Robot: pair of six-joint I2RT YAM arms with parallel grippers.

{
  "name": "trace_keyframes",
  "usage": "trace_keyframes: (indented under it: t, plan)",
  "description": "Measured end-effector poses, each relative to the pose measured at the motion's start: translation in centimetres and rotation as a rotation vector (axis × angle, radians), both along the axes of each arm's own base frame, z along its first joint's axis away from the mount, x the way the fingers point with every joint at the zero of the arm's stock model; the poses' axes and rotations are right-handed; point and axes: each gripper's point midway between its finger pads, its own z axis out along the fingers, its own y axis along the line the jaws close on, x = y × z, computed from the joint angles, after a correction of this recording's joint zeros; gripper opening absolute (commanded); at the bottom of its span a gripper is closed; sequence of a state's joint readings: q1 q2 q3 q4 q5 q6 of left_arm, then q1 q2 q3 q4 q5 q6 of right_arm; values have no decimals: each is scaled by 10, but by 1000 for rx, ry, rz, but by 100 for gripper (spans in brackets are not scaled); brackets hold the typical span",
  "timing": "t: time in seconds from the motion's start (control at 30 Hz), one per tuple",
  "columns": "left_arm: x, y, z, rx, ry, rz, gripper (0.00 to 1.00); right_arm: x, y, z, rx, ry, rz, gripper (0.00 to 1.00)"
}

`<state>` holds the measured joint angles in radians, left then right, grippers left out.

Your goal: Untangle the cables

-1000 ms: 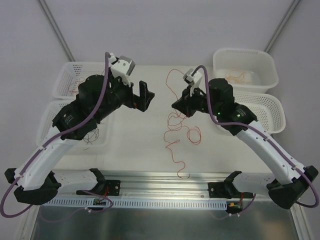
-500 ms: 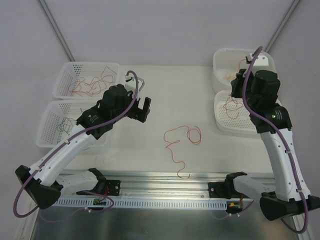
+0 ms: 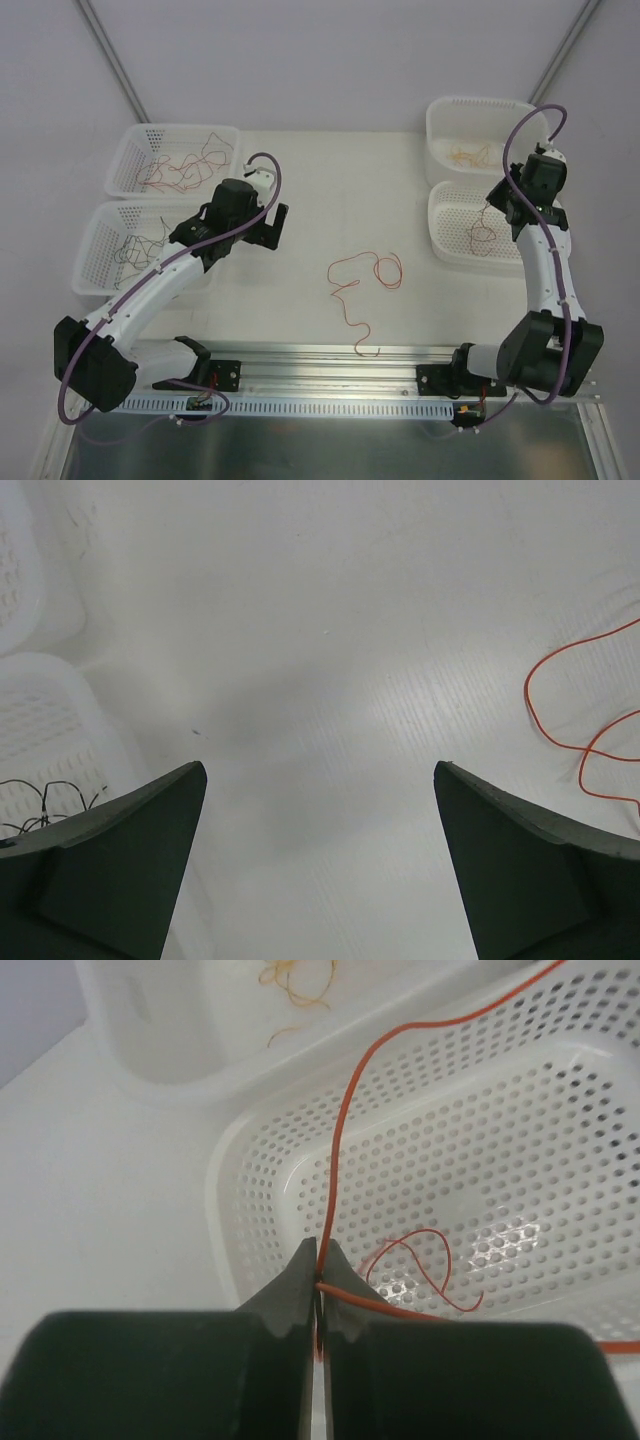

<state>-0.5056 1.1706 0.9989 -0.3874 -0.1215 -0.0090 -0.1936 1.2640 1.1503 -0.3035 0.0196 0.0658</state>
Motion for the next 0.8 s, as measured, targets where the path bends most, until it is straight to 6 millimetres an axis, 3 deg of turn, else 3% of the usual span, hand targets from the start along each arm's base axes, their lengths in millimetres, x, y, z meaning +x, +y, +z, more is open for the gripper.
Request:
trace_keyframes:
  t: [0.07, 0.13, 0.17, 0.23, 0.27, 0.37, 0.5, 0.6, 0.7, 0.8]
  plan:
    - [2, 0, 2, -6, -9, 1, 99, 7, -2, -32, 84, 47, -27, 2]
    - [3, -1, 3, -9, -15, 2, 99, 12, -5, -57, 160, 95, -62, 9]
    - [3, -1, 3, -9, -16, 2, 99, 14, -8, -67, 191, 115, -86, 23]
    - [3, 0, 3, -7, -17, 2, 99, 15, -13, -80, 243, 141, -138, 42]
    - [3, 0, 3, -7, -18, 2, 99, 14, -17, -85, 262, 154, -166, 58]
    - [3, 0, 4, -5, -19, 0, 99, 4, -29, -91, 278, 191, -245, 77]
    - [3, 0, 5, -4, -24, -1, 99, -12, -36, -85, 251, 233, -298, 86]
    - [5, 1, 8, -7, -36, 1, 99, -27, -28, -65, 208, 232, -275, 89]
    - [7, 5, 10, -5, -47, 12, 99, -40, 2, -36, 142, 196, -167, 89]
    - [9, 10, 11, 0, -53, 27, 99, -53, 57, -14, 95, 158, 31, 89]
